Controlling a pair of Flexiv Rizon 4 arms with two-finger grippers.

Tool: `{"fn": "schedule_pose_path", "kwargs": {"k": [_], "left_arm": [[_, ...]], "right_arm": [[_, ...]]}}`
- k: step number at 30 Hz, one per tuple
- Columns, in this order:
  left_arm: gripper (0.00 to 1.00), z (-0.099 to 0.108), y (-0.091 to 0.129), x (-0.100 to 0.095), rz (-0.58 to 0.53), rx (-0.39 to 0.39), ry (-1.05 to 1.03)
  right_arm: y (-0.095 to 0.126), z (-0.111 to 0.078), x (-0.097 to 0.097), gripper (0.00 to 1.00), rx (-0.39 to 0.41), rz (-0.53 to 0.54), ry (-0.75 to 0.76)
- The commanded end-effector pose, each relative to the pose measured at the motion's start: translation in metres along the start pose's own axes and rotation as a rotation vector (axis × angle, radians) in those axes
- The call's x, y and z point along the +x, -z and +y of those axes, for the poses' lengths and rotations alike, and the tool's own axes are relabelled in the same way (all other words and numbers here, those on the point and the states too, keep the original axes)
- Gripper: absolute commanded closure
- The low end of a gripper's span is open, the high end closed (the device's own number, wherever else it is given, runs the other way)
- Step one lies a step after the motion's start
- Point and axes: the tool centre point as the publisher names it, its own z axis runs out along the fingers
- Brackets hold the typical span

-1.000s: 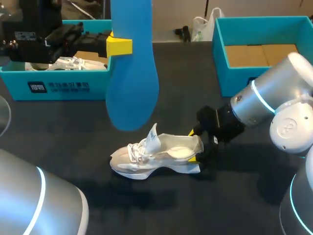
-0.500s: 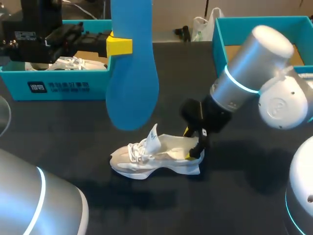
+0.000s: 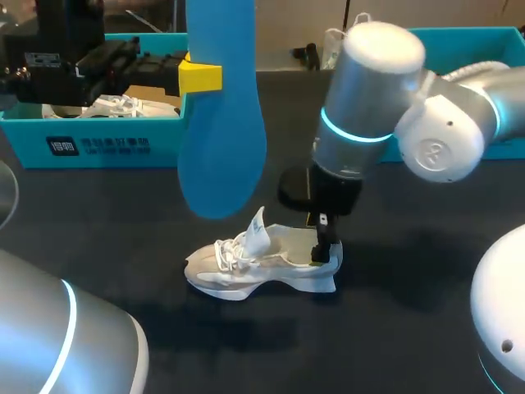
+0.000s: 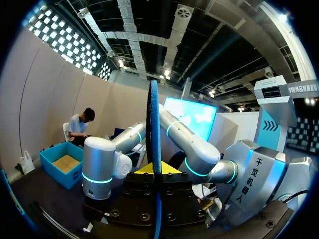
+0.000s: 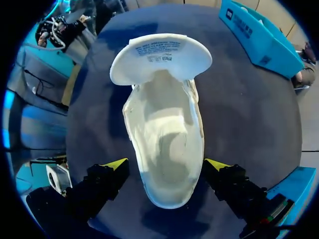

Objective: Take the shoe out of the shoebox, open the shoe tongue, remove and reinsert the insole, then place the shoe into the shoebox

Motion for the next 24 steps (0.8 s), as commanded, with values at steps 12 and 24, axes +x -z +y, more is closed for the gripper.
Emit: {"fn": "schedule_pose_path", "kwargs": {"k": [12, 24], "left_arm": [[1.0, -0.001, -0.002, -0.001, 0.003, -0.001, 0.0], [1.0, -0.001, -0.002, -0.001, 0.003, -0.001, 0.0]], "right_arm": [[0.013, 0.019, -0.018, 0.0, 0.222, -0.056, 0.049], [-0.01, 0.032, -0.052, 0.0, 0.239, -0.049, 0.106]]}}
